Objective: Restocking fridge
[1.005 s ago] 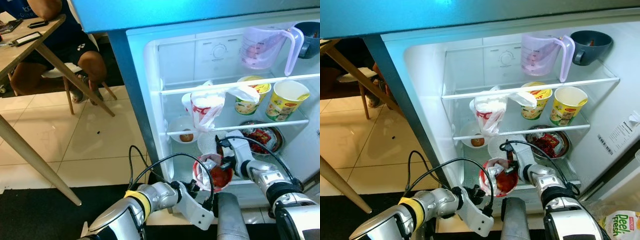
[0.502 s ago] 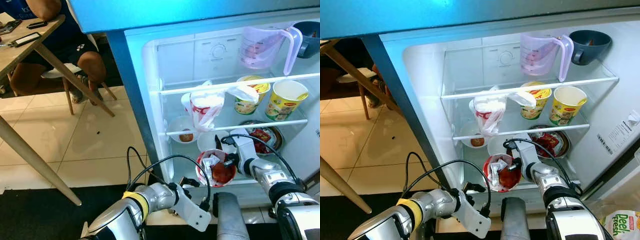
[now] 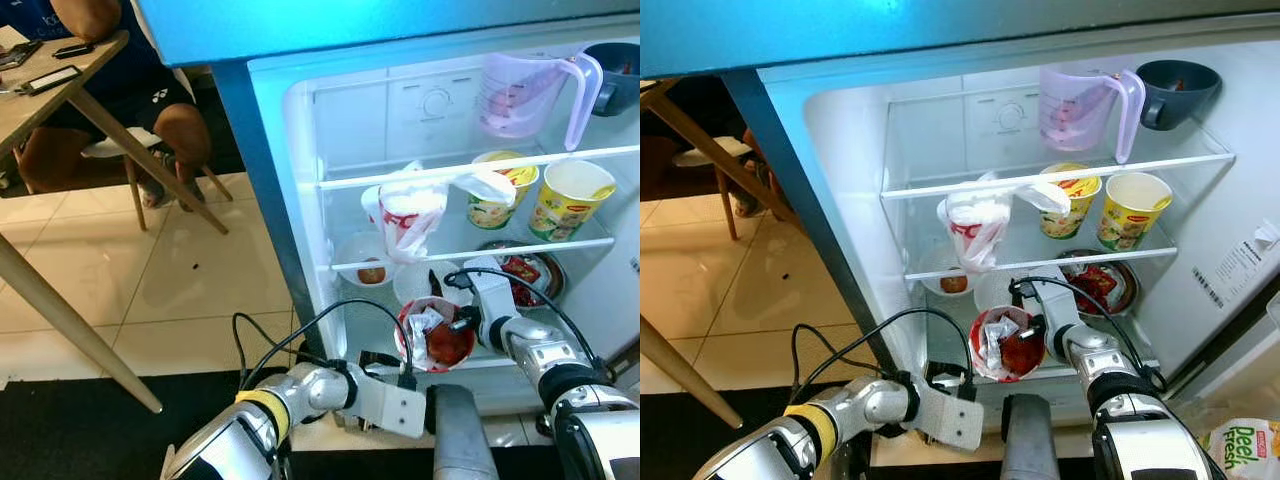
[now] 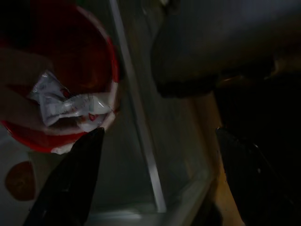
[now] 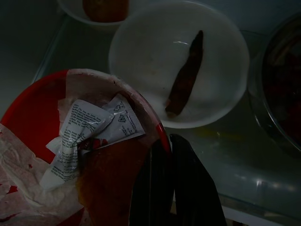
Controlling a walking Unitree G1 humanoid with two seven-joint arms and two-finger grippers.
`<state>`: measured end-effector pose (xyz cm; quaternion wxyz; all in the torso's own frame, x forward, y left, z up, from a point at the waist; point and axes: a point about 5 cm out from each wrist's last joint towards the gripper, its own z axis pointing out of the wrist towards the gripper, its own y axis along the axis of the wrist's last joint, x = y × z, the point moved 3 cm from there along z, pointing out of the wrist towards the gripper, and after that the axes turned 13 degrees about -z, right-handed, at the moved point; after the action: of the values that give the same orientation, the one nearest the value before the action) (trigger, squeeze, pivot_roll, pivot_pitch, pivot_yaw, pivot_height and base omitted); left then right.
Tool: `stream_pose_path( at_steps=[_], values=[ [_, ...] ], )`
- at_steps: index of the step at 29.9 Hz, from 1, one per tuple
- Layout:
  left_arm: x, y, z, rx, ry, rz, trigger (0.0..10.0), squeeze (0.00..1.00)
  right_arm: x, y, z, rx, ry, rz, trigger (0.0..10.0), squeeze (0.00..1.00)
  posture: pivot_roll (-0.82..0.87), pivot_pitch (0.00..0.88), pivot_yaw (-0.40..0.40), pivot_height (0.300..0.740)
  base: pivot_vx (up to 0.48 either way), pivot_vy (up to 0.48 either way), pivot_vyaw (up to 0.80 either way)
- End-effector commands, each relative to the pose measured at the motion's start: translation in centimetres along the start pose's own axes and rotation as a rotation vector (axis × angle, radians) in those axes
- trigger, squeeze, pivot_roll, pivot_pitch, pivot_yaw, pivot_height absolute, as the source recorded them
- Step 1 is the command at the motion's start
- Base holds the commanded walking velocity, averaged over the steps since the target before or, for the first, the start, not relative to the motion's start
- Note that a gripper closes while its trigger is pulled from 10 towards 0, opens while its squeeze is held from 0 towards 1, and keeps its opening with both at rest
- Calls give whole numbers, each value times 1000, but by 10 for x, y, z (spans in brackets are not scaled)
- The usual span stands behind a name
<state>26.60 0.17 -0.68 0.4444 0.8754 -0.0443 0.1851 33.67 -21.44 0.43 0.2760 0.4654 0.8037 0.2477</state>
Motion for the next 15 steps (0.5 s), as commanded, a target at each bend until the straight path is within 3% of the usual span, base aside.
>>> stream_pose_path(
  at_steps=[1, 2, 3, 5, 6, 7, 8, 9, 11, 12, 14, 15],
  values=[
    [4, -11, -10, 12, 22, -58, 10000, 0, 1, -3, 0, -7, 1, 39, 0, 0, -100, 13, 82, 449, 0, 0, 0],
    [4, -11, -10, 12, 22, -58, 10000, 0, 1, -3, 0, -7, 1, 39, 0, 0, -100, 13, 82, 449, 0, 0, 0],
    [6, -10, -11, -9, 35, -113, 10000, 0, 1, -4, 0, -5, 2, 51, 0, 0, -100, 13, 82, 449, 0, 0, 0],
    [-4, -15, -15, -52, 20, -287, 10000, 0, -2, -12, -1, 19, -17, 69, 0, 0, -98, 13, 81, 449, 0, 0, 0],
    [-9, -18, -16, -61, 10, -335, 10000, 0, -3, -15, -1, 29, -27, 73, 0, 0, -98, 13, 81, 449, 0, 0, 0],
    [-9, -18, -16, -61, 10, -335, 10000, 0, -3, -15, -1, 29, -27, 73, 0, 0, -98, 13, 81, 449, 0, 0, 0],
    [-13, -19, -17, -90, 9, -413, 10000, 0, -5, -16, -2, 29, -39, 77, 0, 0, -97, 13, 81, 449, 0, 0, 0],
    [-13, -19, -17, -90, 9, -413, 10000, 0, -5, -16, -2, 29, -39, 77, 0, 0, -97, 13, 81, 449, 0, 0, 0],
    [-15, -20, -20, -166, 33, -593, 10000, 0, -8, -17, -2, 26, -63, 87, 0, 0, -97, 14, 82, 449, 0, 0, 0],
    [-15, -20, -20, -166, 33, -593, 10000, 0, -8, -17, -2, 26, -63, 87, 0, 0, -97, 14, 82, 449, 0, 0, 0],
    [-17, -25, -25, -223, 56, -749, 10000, 0, -11, -17, -3, 23, -80, 101, 0, 0, -95, 13, 82, 449, 0, 0, 0],
    [-17, -25, -25, -223, 56, -749, 10000, 0, -11, -17, -3, 23, -80, 101, 0, 0, -95, 13, 82, 449, 0, 0, 0]
  ],
)
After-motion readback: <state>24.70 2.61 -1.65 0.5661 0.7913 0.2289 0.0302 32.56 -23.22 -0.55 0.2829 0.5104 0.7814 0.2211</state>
